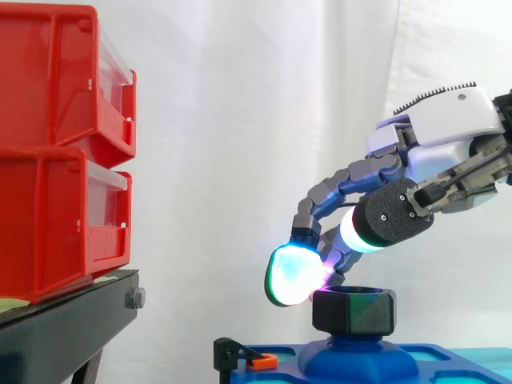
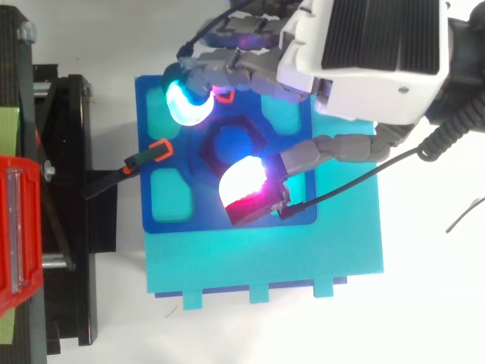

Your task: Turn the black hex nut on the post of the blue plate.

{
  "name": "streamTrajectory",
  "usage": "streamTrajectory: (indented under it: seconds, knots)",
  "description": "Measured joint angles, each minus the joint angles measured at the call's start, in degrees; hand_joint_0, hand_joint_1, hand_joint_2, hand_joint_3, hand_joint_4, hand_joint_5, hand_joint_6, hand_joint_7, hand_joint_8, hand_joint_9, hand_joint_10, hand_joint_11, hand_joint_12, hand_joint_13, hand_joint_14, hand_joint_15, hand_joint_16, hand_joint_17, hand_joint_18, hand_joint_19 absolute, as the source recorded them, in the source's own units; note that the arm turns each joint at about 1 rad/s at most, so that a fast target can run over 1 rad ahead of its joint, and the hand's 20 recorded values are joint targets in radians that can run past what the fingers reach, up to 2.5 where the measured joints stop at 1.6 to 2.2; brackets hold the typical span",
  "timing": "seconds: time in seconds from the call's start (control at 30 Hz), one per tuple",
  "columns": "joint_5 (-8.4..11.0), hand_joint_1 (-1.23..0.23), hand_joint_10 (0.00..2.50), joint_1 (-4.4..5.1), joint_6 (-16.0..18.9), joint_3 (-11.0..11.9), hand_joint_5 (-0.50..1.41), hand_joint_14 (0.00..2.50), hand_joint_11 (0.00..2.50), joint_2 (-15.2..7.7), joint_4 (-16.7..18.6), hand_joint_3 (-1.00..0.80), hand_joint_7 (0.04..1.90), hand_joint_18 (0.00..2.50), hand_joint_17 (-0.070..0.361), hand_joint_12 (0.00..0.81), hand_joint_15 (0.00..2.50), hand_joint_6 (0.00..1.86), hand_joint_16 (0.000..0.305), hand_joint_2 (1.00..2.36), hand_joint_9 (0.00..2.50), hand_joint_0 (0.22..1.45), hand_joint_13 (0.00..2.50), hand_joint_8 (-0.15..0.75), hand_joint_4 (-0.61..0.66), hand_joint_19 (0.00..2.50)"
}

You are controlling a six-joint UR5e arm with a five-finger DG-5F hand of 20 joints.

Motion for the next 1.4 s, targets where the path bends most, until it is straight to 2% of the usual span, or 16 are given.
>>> streamTrajectory:
  seconds: [0.2, 0.3, 0.77, 1.0, 1.4]
  knots:
    - [-1.05, -0.48, 0.0, -0.59, -0.2, 1.3, -0.18, 0.0, 0.05, 0.0, -0.5, -0.5, 0.81, 0.1, 0.119, 0.388, 0.05, 0.5, 0.053, 1.0, 0.69, 0.51, 0.43, 0.31, 0.23, 0.13]
    - [-1.21, -0.48, 0.0, -0.52, -0.2, 2.0, -0.18, 0.0, 0.05, 0.0, -0.8, -0.5, 0.81, 0.1, 0.119, 0.389, 0.04, 0.5, 0.053, 1.0, 0.68, 0.51, 0.42, 0.308, 0.23, 0.13]
    - [-1.11, -0.47, 0.0, 1.61, -0.3, 2.6, -0.17, 0.0, 0.05, -0.5, -1.2, -0.5, 0.81, 0.07, 0.12, 0.393, 0.04, 0.5, 0.053, 1.0, 0.68, 0.5, 0.4, 0.311, 0.24, 0.15]
    - [-0.2, -0.46, 0.0, 2.92, -0.1, 2.6, -0.17, 0.0, 0.04, -0.6, -2.1, -0.5, 0.81, 0.07, 0.12, 0.395, 0.04, 0.5, 0.053, 1.0, 0.68, 0.5, 0.4, 0.31, 0.24, 0.14]
    - [0.44, -0.46, 0.0, 3.38, -0.2, 2.6, -0.17, 0.0, 0.05, -0.6, -2.8, -0.5, 0.81, 0.07, 0.12, 0.395, 0.04, 0.5, 0.053, 1.0, 0.68, 0.51, 0.4, 0.314, 0.24, 0.14]
